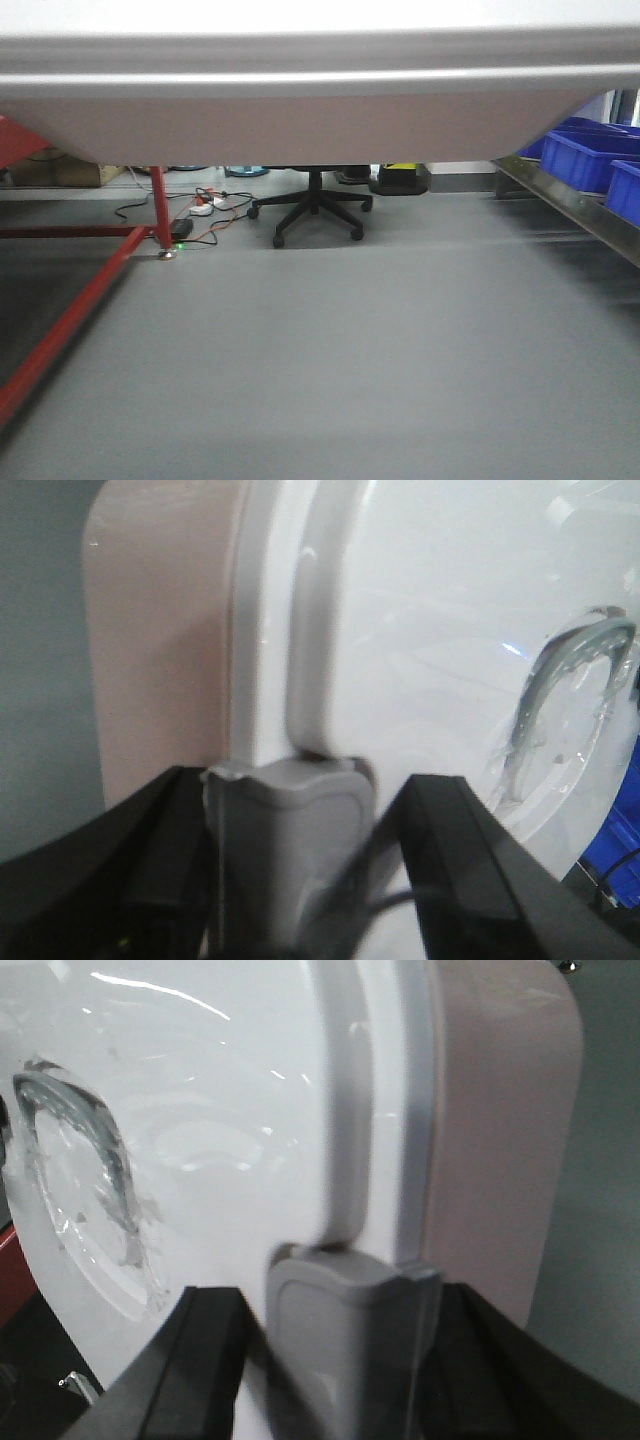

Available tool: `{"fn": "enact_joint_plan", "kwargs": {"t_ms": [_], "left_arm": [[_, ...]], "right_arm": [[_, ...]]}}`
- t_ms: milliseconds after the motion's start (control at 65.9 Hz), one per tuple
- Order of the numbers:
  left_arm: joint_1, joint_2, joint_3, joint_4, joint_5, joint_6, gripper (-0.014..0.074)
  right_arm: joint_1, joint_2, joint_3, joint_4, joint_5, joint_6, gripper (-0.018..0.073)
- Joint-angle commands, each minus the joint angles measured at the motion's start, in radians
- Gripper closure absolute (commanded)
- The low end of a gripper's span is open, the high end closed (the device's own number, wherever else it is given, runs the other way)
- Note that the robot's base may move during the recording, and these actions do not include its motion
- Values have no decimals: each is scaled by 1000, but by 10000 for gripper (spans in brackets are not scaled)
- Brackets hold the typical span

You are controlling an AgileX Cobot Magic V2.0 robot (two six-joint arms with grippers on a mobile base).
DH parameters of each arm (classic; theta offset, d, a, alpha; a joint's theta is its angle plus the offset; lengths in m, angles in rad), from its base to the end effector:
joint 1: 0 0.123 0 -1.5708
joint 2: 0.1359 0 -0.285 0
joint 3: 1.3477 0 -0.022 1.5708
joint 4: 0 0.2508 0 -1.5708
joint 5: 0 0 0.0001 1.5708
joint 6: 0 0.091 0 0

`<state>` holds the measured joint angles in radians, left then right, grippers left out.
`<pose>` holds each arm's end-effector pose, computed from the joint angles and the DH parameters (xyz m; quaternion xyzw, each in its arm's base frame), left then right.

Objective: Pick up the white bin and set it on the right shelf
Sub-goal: 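Hold the bin with both grippers while driving toward the shelf rack, then carry the bin above the blue crates toward the upper shelf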

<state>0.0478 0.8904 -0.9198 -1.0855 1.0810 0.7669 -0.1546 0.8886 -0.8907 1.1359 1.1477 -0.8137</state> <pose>0.1489 -0.0640 0.3856 0.1979 0.7987 -0.3647 0.4358 0.1499 0.0528 0.3793 -0.1794 0.8005 0.3700 0.4360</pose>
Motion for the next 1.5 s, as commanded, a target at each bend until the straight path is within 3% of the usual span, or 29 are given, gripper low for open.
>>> {"fn": "enact_joint_plan", "kwargs": {"t_ms": [0, 1486], "left_arm": [[-19, -13, -33, -193, 51, 0, 346], [-19, -13, -33, -193, 51, 0, 346]], "right_arm": [[10, -13, -27, 178, 119, -14, 253], [10, -13, -27, 178, 118, -14, 253]]}}
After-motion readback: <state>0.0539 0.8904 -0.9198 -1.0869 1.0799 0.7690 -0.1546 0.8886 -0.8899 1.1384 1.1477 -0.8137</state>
